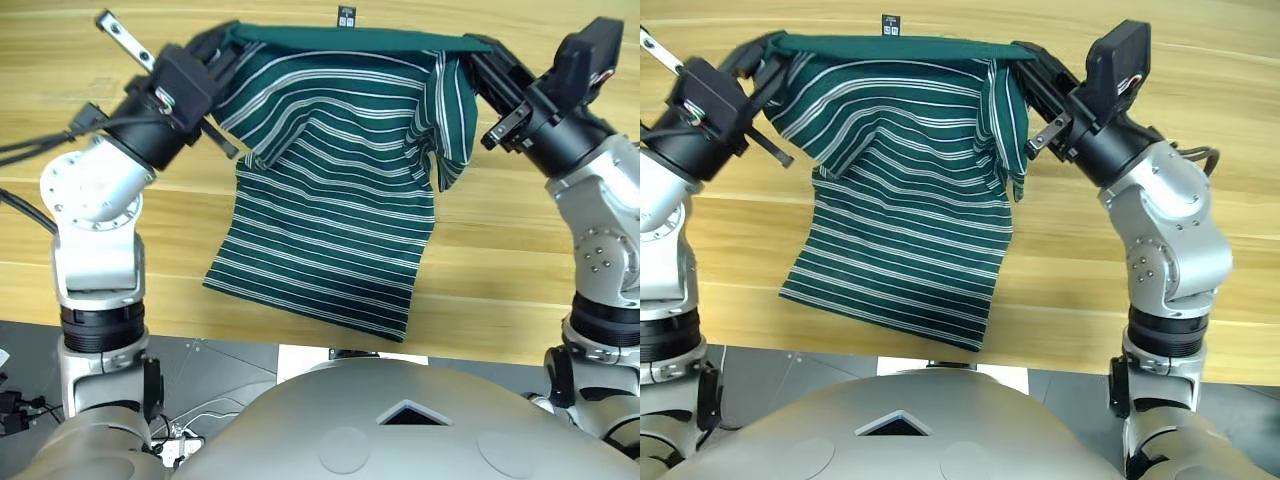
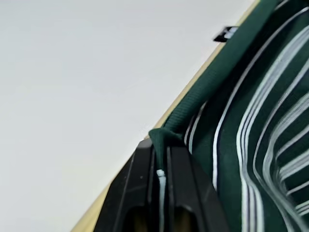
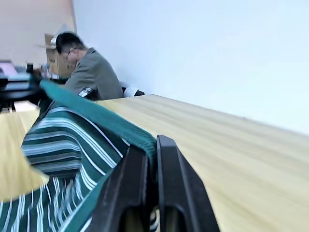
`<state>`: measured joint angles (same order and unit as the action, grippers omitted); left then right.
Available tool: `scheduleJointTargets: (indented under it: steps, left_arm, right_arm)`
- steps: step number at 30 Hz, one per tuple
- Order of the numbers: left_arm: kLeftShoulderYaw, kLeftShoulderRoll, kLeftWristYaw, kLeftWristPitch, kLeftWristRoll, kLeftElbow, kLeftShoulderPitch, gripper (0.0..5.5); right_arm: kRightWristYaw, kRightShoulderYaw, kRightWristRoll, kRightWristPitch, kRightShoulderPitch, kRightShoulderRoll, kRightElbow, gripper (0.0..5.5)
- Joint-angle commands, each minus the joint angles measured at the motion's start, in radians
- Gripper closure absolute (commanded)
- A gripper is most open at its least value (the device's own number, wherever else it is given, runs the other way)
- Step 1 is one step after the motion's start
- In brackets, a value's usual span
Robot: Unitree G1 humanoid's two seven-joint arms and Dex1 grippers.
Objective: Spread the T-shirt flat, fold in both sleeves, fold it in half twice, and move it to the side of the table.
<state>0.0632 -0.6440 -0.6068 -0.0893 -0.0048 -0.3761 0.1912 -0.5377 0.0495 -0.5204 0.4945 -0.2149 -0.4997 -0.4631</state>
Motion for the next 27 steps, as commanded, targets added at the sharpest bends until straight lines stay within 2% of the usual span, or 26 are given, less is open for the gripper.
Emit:
scheduleJointTargets:
  steps: [1, 4, 6, 8, 9, 11, 13, 15, 17, 20, 24, 27]
  left_arm:
    - [-0.002, -0.077, -0.073, -0.05, -0.008, 0.077, 0.111, 5.39]
    - [-0.027, -0.102, -0.15, -0.036, -0.041, 0.07, 0.175, 5.39]
    - [-0.073, -0.108, -0.192, -0.004, -0.024, 0.144, 0.286, 5.39]
    - [-0.142, -0.084, -0.208, 0.029, 0.042, 0.358, 0.486, 5.39]
    - [-0.186, -0.057, -0.193, 0.06, 0.098, 0.532, 0.624, 5.39]
    - [-0.266, 0.011, -0.088, 0.121, 0.22, 0.916, 0.907, 5.39]
    - [-0.356, 0.083, 0.136, 0.139, 0.363, 1.291, 1.196, 5.39]
    - [-0.42, 0.131, 0.342, 0.124, 0.456, 1.498, 1.397, 5.39]
    - [-0.426, 0.163, 0.436, 0.128, 0.464, 1.566, 1.511, 5.39]
    - [-0.464, 0.175, 0.393, 0.195, 0.479, 1.593, 1.55, 5.39]
    - [-0.506, 0.175, 0.227, 0.337, 0.495, 1.6, 1.435, 5.39]
    - [-0.532, 0.107, 0.063, 0.51, 0.452, 1.419, 1.113, 5.39]
  right_arm:
    - [-0.122, 0.053, 0.031, -0.04, -0.084, -0.14, 0.042, 5.48]
    - [-0.187, 0.051, 0.04, -0.058, -0.181, -0.186, 0.122, 5.48]
    - [-0.217, 0.021, 0.077, -0.095, -0.302, -0.186, 0.257, 5.48]
    - [-0.245, -0.032, 0.164, -0.188, -0.511, -0.153, 0.537, 5.48]
    - [-0.222, -0.063, 0.236, -0.271, -0.651, -0.127, 0.75, 5.48]
    - [-0.091, -0.114, 0.379, -0.431, -0.918, -0.082, 1.165, 5.48]
    - [0.143, -0.178, 0.522, -0.544, -1.158, -0.066, 1.484, 5.48]
    - [0.336, -0.211, 0.602, -0.583, -1.311, -0.076, 1.63, 5.48]
    - [0.409, -0.202, 0.607, -0.613, -1.401, -0.081, 1.676, 5.48]
    - [0.391, -0.19, 0.599, -0.665, -1.442, -0.071, 1.707, 5.48]
    - [0.282, -0.168, 0.595, -0.75, -1.352, -0.042, 1.737, 5.48]
    - [0.126, -0.182, 0.581, -0.873, -1.142, -0.009, 1.637, 5.48]
